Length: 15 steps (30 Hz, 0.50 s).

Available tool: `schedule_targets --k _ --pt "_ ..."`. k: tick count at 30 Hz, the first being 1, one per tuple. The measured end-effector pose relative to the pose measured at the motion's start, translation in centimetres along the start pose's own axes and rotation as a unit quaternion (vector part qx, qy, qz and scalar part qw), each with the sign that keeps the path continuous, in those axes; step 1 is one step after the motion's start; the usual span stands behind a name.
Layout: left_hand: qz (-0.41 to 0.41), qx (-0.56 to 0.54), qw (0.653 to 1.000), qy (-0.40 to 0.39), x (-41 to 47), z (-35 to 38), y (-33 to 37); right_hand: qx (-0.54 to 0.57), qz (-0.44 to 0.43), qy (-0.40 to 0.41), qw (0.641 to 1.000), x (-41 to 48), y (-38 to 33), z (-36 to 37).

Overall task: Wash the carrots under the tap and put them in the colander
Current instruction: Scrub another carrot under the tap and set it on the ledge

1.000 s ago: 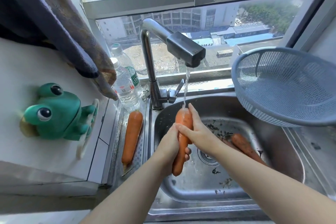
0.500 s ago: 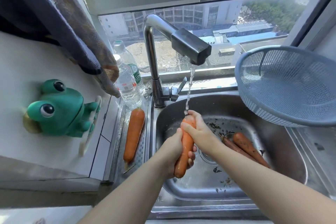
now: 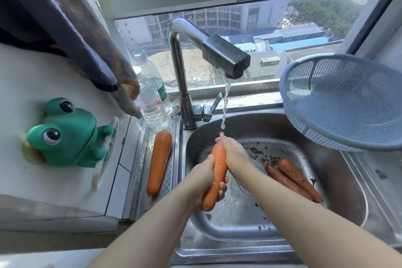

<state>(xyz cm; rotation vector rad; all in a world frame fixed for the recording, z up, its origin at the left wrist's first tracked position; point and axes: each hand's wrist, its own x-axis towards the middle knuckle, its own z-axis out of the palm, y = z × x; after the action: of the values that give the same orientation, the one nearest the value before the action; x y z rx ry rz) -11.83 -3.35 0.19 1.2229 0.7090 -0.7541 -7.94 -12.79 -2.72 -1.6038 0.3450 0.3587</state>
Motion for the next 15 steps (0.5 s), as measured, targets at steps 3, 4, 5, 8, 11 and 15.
schedule_targets --k 3,4,5,8,11,15 --pt "-0.005 -0.032 0.999 0.005 0.1 -0.6 0.2 -0.016 -0.011 -0.016 1.000 -0.4 0.3 0.8" --pt "-0.006 -0.048 0.999 0.010 0.1 -0.5 0.3 -0.035 -0.018 -0.027 0.999 -0.5 0.5 1.1" --pt "-0.007 -0.058 0.998 0.016 0.2 -0.3 0.3 -0.052 -0.019 -0.034 0.998 -0.5 0.7 1.3" --pt "0.015 -0.011 0.999 0.034 0.2 0.4 0.0 -0.064 -0.011 -0.011 0.998 0.4 1.0 1.5" --pt "0.029 0.056 0.997 0.045 0.1 0.5 -0.4 -0.042 0.055 0.025 0.997 1.4 0.3 1.4" --pt "0.027 0.059 0.997 0.043 0.2 -0.4 -0.3 0.003 0.066 0.056 0.996 1.0 -0.1 2.3"
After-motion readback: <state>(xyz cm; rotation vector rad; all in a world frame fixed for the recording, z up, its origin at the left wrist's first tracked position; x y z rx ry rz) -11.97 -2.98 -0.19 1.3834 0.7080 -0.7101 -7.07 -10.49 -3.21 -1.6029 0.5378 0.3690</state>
